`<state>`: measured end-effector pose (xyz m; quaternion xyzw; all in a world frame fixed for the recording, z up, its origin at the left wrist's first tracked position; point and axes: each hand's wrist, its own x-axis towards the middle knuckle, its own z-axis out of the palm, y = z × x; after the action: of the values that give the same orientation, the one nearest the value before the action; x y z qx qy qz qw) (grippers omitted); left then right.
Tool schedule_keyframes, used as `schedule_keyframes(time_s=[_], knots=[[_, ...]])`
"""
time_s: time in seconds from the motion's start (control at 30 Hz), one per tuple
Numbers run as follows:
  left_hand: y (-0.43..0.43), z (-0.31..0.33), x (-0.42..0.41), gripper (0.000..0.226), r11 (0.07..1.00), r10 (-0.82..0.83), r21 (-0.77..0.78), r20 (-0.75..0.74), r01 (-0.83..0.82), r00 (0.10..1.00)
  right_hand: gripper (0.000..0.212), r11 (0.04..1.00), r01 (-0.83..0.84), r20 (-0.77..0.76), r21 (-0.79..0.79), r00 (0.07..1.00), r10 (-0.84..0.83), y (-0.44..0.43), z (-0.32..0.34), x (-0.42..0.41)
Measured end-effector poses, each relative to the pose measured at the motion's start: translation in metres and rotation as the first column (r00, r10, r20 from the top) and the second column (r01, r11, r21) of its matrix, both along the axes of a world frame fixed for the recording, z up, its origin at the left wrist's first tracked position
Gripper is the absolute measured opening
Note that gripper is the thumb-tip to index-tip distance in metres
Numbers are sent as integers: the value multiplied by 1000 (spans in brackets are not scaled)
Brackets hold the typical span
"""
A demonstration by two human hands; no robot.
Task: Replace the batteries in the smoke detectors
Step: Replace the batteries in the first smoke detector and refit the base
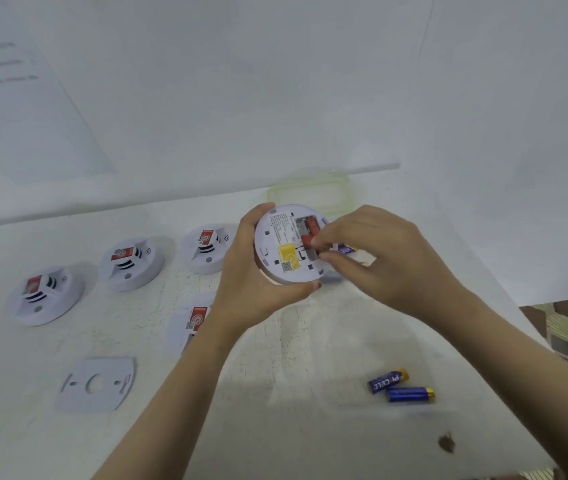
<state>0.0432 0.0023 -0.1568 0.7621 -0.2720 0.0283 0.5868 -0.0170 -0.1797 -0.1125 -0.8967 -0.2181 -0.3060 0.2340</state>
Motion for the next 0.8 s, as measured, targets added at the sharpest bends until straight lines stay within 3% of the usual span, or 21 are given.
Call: schedule_keyframes(time_s=[0.13,0.33,0.43,0.5,0.6,0.8], knots=[[9,4,-10,95,998,37,-49,6,-37,999,16,998,-56,-11,-18,998,56,8,-9,-4],[27,9,-27,92,993,41,-115,13,-39,999,23,966,-97,-110,239,986,126,24,-17,-10],[36,11,-33,93,992,17,-122,1,-17,1000,29,930,-50,-260,363,954,153,34,-17,-12],[44,13,-36,93,993,7,-121,11,-6,1000,43,846,-75,-372,528,875,310,46,-12,-14],[57,16,-38,95,994,-16,-103,55,21,998,72,599,-20,-416,801,700,580,61,-4,-18],[94,23,-38,93,997,46,-61,120,-39,992,67,541,27,-397,841,710,582,99,3,-17]])
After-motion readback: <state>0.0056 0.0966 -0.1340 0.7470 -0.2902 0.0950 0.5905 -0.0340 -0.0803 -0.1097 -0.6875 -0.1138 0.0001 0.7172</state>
